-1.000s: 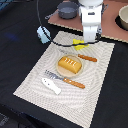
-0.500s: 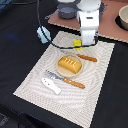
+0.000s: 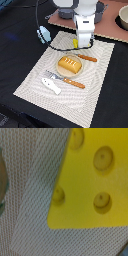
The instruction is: Interact with the objects in diverse but meaningful ways.
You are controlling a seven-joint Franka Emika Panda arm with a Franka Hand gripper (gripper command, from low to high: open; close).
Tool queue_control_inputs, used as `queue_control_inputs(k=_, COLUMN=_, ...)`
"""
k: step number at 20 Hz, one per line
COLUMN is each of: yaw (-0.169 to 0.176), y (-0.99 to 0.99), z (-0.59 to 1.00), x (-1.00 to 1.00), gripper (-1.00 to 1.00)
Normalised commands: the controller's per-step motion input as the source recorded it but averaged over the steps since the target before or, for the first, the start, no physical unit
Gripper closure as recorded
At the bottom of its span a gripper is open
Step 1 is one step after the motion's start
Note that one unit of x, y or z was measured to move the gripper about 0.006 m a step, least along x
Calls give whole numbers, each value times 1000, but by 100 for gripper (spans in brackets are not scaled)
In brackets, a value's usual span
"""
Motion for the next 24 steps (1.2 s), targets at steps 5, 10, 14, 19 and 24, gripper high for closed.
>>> queue_control_inputs(k=5, yaw=32, y=0, z=-145, x=-71, gripper=-100)
queue_control_inputs(k=10, yaw=18, y=0, z=-143, x=-11, gripper=-100)
queue_control_inputs(k=14, yaw=30, y=0, z=-132, x=0, gripper=100)
queue_control_inputs(k=19, yaw=34, y=0, z=-115, x=0, gripper=100)
queue_control_inputs(k=24, yaw=36, y=0, z=-119, x=-7, gripper=100)
